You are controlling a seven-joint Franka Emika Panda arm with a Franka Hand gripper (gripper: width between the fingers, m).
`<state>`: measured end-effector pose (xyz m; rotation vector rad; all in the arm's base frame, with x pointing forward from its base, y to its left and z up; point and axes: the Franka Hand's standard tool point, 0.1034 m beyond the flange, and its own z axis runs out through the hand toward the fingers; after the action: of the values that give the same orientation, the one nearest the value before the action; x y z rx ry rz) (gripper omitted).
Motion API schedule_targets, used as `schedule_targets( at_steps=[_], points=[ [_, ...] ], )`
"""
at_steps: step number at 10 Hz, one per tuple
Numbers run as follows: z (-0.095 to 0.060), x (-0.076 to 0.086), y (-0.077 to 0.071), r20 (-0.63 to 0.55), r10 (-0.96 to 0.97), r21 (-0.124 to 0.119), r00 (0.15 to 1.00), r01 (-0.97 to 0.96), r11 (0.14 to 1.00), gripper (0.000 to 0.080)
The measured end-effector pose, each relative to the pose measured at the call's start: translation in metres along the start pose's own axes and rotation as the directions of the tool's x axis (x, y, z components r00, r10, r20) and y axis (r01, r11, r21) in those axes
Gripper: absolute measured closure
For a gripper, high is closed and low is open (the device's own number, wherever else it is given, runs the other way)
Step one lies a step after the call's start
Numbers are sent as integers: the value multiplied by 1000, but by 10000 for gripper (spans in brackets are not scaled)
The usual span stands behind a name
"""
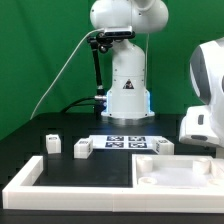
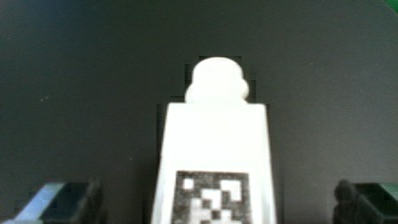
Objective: Assemble one leg
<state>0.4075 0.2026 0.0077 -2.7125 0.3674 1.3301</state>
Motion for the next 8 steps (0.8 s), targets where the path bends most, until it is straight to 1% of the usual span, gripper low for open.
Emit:
schedule_targets(
  at_steps=[2, 3, 8],
  points=[
    [0, 0, 0, 0, 0, 0, 1000, 0, 1000, 413],
    [0, 0, 0, 0, 1, 0, 1000, -1, 1000, 514],
    [0, 0, 0, 0, 1, 0, 1000, -1, 1000, 512]
  ],
)
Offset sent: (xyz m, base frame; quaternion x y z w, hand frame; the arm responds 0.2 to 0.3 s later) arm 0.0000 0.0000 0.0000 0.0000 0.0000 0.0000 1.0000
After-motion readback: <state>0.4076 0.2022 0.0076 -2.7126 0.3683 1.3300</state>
